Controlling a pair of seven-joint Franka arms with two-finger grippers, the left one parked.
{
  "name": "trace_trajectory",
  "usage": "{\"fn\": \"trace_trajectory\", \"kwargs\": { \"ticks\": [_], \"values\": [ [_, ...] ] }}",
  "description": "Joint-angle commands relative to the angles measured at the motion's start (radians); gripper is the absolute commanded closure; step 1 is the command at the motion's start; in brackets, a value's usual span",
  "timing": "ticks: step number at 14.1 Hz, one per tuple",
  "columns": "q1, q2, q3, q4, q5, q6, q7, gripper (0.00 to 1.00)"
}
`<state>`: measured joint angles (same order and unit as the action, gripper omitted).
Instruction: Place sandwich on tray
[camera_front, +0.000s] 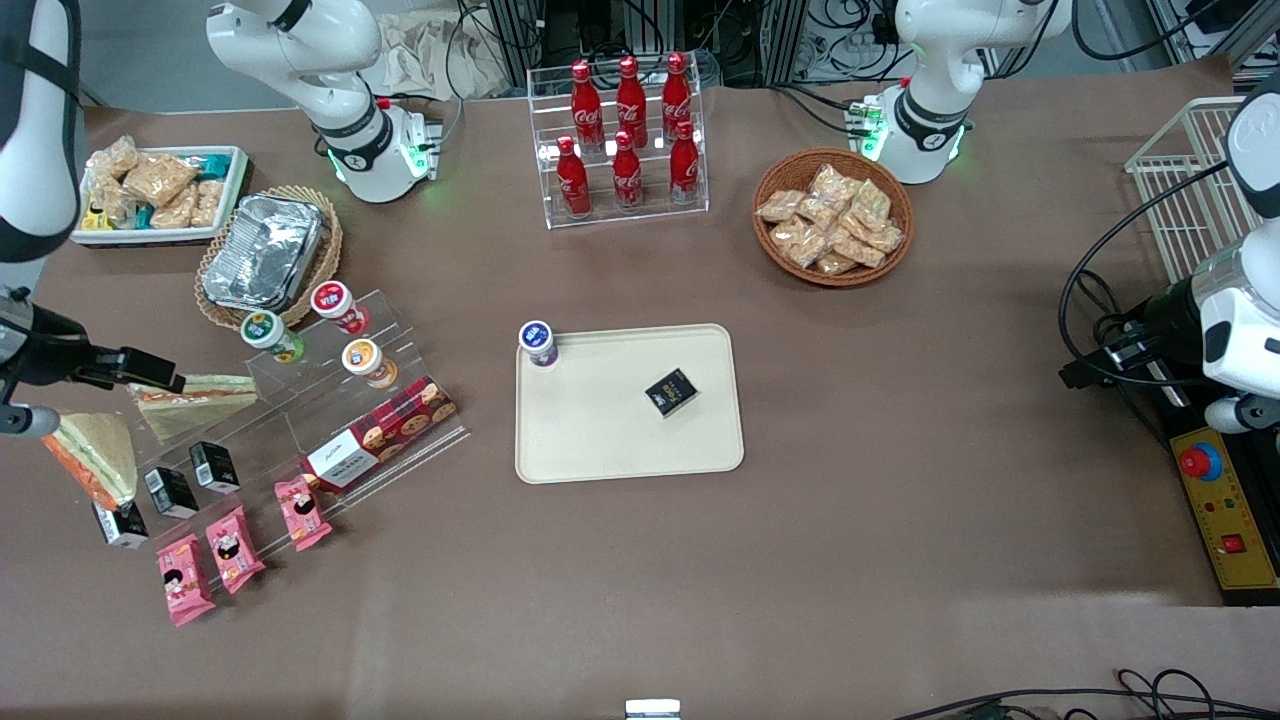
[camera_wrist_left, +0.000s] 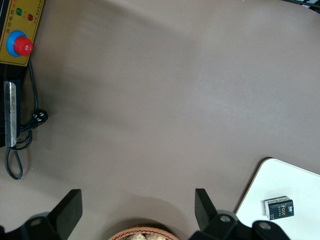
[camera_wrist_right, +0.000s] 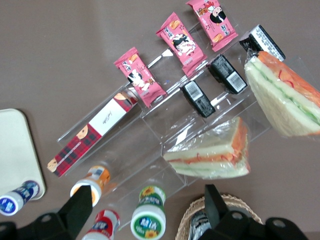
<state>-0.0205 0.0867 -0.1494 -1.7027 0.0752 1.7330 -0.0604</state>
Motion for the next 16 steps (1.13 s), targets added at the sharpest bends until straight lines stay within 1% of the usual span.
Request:
{"fn": "trace_trajectory", "kwargs": {
  "ticks": [1,7,11,12,13,14,16],
  "values": [
    [-0.004,-0.013,0.004,0.009,-0.009,-0.024,-0.007,0.00],
    [-0.006,-0.004,0.004,0.023,-0.008,-0.026,-0.007,0.00],
    [-0.007,-0.012,0.001,0.025,-0.034,-0.046,-0.007,0.00],
    [-0.007,-0.009,-0.013,0.026,-0.063,-0.041,-0.028,0.00],
    [-0.007,-0.005,-0.033,0.026,-0.074,-0.035,-0.095,0.00],
    [-0.009,-0.002,-0.042,0.026,-0.068,-0.033,-0.173,0.00],
    [-0.035,0.030,-0.100,0.028,-0.063,-0.016,-0.325,0.00]
  ]
}}
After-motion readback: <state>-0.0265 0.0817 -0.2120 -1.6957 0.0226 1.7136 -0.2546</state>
